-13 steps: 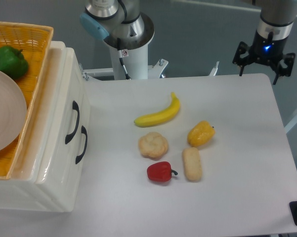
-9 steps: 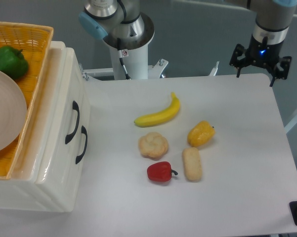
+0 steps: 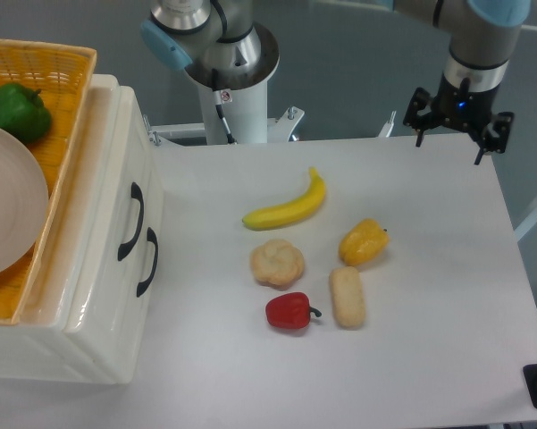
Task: Slide open the top white drawer
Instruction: 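Move the gripper from its start pose toward the white cabinet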
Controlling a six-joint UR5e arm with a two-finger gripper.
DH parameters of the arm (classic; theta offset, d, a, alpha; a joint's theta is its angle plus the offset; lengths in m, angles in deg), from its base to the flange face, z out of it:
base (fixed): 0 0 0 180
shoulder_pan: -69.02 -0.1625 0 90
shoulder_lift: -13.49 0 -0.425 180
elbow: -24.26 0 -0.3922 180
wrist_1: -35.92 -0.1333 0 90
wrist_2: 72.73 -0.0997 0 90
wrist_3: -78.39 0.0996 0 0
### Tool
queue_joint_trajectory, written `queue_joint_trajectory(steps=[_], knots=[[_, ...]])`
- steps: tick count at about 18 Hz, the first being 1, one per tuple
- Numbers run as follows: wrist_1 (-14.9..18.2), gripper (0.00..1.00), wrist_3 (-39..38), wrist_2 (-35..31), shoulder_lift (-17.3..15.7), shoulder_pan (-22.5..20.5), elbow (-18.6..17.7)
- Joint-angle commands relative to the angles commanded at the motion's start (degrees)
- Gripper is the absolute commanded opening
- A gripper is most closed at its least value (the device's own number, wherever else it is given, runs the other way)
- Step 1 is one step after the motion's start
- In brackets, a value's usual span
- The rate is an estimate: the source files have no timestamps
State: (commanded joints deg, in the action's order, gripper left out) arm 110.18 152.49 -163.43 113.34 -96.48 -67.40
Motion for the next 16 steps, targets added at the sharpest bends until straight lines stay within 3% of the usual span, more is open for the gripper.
queue_joint_trajectory(steps=[6,10,16], knots=[[2.72,1.00,-6.58,0.00,-2.73,3.86,-1.76],[3.69,1.00,-17.65,0.17,-2.82,6.94,-1.76],[4.49,1.00,-28.30,0.26,-3.08,11.51,-1.76]])
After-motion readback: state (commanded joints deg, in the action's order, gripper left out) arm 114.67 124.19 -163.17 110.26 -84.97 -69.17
